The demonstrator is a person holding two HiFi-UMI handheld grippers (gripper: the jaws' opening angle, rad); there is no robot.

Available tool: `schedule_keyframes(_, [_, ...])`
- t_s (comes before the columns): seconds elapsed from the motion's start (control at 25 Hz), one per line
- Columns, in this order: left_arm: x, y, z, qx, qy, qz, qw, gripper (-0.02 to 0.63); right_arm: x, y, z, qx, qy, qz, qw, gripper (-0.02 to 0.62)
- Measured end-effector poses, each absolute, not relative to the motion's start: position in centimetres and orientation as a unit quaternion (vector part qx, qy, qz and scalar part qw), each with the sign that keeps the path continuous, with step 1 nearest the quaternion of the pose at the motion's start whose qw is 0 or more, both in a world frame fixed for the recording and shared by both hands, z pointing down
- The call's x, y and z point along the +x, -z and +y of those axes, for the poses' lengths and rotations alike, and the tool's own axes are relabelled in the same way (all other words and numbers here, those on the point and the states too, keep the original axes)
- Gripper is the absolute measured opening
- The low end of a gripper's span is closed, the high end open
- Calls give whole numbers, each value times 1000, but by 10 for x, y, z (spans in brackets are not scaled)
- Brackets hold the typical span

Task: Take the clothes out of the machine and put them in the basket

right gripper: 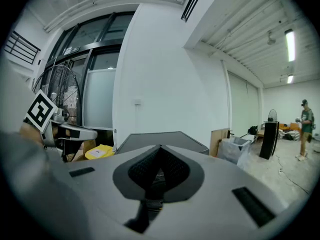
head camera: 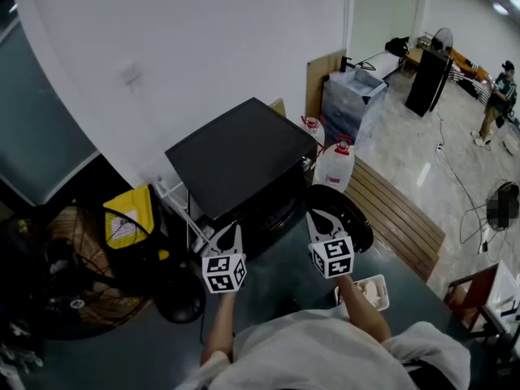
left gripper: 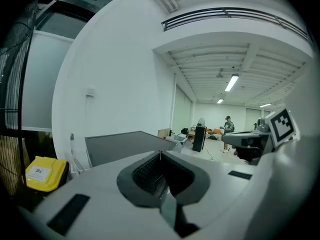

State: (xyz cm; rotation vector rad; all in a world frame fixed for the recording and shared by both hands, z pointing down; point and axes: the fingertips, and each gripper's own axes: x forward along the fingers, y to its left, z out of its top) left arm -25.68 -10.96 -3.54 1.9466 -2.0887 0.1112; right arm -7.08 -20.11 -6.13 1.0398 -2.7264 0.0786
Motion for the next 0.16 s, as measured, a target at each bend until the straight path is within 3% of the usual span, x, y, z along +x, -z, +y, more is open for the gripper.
schedule_keyframes(0.16, [-253, 32, -110, 674, -39, -724, 143, 25, -68, 58, -203, 353, -27, -928, 113, 23])
